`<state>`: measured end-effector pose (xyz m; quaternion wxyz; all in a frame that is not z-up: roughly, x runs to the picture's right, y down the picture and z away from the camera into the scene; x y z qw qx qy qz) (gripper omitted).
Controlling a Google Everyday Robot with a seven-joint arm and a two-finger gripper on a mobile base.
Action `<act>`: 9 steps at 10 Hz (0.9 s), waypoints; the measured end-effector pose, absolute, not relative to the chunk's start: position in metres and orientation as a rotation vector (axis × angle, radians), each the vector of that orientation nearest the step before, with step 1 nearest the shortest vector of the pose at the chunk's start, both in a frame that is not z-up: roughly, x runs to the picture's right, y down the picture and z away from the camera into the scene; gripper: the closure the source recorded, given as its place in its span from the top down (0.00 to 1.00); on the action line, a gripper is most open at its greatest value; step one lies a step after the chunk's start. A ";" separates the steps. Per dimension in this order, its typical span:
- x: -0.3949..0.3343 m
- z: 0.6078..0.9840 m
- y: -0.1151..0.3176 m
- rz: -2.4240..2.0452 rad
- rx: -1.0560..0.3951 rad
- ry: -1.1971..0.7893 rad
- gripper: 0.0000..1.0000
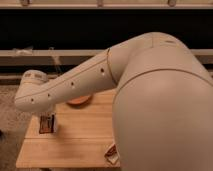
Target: Place the eraser in the ceramic cup
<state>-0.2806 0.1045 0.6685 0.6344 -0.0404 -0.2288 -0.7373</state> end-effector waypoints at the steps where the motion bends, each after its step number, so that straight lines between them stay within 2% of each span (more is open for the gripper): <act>1: -0.288 0.680 0.091 -1.681 -0.065 -0.517 0.00; 5: -0.308 0.709 0.068 -1.687 0.007 -0.486 0.01; 6: -0.308 0.713 0.066 -1.686 0.015 -0.483 0.05; 9: -0.299 0.726 0.064 -1.669 0.037 -0.454 0.35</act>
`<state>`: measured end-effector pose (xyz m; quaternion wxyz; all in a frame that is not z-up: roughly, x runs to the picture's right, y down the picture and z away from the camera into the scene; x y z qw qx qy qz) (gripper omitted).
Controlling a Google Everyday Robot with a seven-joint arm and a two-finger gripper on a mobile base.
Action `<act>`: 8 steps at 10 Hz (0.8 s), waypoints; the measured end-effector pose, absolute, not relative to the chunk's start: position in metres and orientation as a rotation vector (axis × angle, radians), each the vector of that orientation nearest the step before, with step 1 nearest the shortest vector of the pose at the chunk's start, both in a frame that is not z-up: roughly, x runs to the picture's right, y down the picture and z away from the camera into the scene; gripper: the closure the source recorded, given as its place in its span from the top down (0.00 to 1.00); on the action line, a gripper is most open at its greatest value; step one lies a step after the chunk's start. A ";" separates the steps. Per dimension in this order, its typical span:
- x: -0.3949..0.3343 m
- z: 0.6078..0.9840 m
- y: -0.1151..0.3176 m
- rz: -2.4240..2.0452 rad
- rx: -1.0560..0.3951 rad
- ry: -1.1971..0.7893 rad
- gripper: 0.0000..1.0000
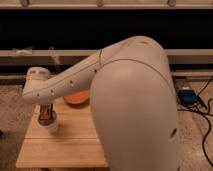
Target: Place the eraser in the ceramic cup
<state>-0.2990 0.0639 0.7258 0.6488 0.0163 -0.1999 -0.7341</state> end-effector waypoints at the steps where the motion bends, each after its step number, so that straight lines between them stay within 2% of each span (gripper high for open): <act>1: -0.296 0.728 0.064 -1.663 0.046 -0.445 0.47; 4: -0.289 0.728 0.068 -1.645 0.059 -0.437 0.74; 5: -0.290 0.728 0.071 -1.641 0.064 -0.439 0.79; 8: -0.296 0.726 0.077 -1.641 0.073 -0.450 0.80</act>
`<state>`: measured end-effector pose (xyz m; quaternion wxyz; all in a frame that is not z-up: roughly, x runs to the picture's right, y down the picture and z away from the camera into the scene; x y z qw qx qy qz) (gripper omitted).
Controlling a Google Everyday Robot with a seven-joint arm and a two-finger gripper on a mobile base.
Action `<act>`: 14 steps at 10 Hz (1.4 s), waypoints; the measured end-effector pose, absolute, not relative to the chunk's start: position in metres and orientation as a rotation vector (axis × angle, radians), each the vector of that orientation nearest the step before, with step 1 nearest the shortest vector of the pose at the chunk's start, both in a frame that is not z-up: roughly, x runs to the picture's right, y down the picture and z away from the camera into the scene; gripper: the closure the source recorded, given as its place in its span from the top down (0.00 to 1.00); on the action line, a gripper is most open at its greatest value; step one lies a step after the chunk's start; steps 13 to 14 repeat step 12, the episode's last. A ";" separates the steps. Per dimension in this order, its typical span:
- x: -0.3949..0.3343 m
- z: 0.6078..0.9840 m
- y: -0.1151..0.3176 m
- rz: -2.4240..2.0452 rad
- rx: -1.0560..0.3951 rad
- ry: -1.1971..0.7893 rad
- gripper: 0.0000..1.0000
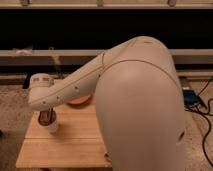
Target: Place the eraser in the ceramic cup
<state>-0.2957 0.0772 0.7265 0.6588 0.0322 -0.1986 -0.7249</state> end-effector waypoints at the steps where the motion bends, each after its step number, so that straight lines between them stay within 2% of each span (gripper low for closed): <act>1: -0.297 0.726 0.077 -1.641 0.075 -0.451 0.80; 6: -0.297 0.717 0.060 -1.679 0.076 -0.442 0.80; 11: -0.304 0.716 0.036 -1.885 -0.104 -0.604 0.80; 14: -0.305 0.715 0.034 -1.908 -0.121 -0.636 0.80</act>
